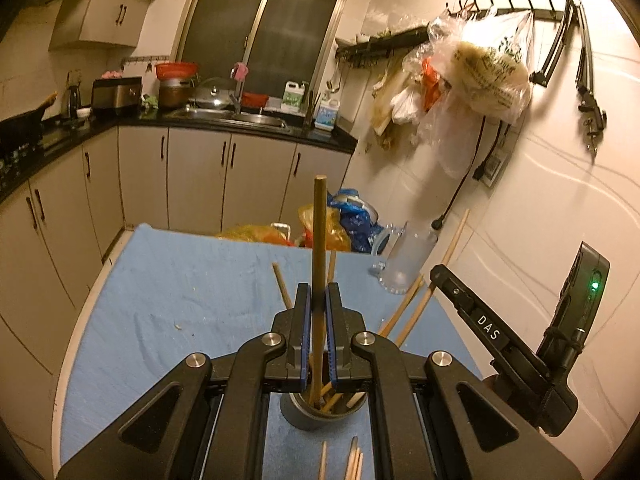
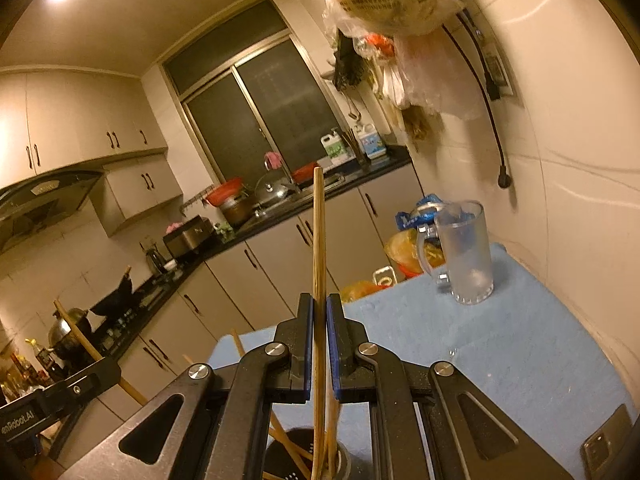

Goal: Organize utensils
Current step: 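Lower the chopsticks into the holder and open both tools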

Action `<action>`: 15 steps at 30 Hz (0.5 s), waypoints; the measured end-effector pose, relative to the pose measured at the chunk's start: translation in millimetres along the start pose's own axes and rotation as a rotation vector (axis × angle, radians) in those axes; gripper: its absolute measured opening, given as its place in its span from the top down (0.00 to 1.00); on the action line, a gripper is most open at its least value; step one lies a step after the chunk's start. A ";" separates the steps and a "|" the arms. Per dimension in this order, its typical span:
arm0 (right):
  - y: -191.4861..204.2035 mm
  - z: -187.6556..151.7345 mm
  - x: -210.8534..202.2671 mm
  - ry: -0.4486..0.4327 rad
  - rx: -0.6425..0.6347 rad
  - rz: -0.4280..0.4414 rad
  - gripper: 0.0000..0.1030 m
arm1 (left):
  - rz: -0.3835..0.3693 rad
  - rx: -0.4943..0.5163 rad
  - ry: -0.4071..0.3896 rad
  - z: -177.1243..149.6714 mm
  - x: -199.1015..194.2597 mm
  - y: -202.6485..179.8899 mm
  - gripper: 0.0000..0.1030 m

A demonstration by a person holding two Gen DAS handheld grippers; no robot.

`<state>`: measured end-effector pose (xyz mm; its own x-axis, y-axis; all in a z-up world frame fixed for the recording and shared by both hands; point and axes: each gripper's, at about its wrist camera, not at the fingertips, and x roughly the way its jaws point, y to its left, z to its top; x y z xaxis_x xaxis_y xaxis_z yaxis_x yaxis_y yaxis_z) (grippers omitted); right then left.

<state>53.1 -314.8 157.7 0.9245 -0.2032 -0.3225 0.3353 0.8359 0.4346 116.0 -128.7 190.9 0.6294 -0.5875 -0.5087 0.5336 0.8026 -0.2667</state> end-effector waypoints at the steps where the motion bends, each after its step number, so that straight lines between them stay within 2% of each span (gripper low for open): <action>1: -1.6 -3.1 1.8 0.007 0.001 -0.001 0.93 | -0.001 0.001 0.007 -2.8 3.0 1.1 0.94; 15: -6.4 -43.2 17.9 0.141 -0.016 0.010 0.92 | 0.004 0.019 0.088 -32.2 24.3 5.9 0.94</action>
<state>59.6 -301.7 112.9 0.8927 -0.1218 -0.4339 0.3221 0.8458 0.4252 116.2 -134.9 150.5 0.5800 -0.5725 -0.5795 0.5427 0.8021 -0.2492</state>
